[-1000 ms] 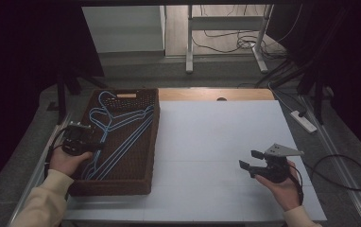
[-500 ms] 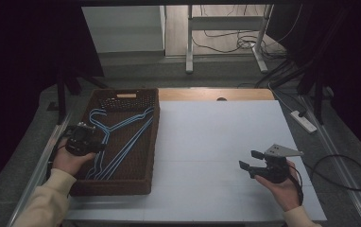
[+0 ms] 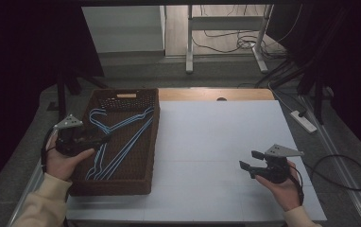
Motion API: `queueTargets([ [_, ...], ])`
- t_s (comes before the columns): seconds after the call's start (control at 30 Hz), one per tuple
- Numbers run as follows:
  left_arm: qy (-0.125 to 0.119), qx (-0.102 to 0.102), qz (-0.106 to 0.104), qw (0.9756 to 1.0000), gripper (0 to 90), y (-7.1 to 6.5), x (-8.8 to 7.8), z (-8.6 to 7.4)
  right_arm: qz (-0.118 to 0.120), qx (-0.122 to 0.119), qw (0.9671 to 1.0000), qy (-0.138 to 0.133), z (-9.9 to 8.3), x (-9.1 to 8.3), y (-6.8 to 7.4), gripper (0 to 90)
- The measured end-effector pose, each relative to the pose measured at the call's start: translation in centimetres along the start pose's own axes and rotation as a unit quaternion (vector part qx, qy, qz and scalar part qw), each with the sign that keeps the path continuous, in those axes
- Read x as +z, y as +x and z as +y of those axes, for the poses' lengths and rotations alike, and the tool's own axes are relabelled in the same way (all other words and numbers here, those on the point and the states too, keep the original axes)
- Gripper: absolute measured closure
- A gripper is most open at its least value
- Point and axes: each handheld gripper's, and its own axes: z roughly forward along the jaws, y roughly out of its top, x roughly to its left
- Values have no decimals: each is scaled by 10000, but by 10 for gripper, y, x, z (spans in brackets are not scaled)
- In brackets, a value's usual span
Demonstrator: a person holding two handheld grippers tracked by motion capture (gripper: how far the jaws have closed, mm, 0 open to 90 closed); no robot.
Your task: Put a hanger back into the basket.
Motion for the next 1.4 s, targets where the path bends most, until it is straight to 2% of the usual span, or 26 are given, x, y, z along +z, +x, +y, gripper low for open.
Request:
queueTargets([
  [0.1,-106,-25,-217,9997,324,-9,-2,-4,38,9,10000,-6,-1,-1,0,315],
  [0.23,-250,51,-382,9989,320,-23,-7,-11,52,61,10000,15,-4,-4,-3,312],
  [0.37,-381,265,-451,9979,315,-42,-10,-21,46,113,9999,27,-6,-8,-6,309],
  [0.57,-457,318,-607,9966,309,-58,-8,-35,-8,172,9998,27,-12,-16,-11,306],
  [0.73,-537,351,-648,9958,307,-65,-5,-42,-77,239,9997,20,-17,-22,-15,306],
  [0.83,-633,446,-630,9950,309,-72,-2,-49,-106,281,9995,-1,-20,-26,-18,306],
  [0.97,-613,477,-639,9949,308,-75,4,-56,-123,320,9994,-31,-22,-29,-20,306],
  [1.13,-593,504,-634,9949,308,-79,9,-65,-105,240,9996,-41,-24,-31,-19,306],
  [1.4,-585,527,-592,9951,307,-81,14,-69,-68,150,9999,-30,-24,-28,-16,306],
])
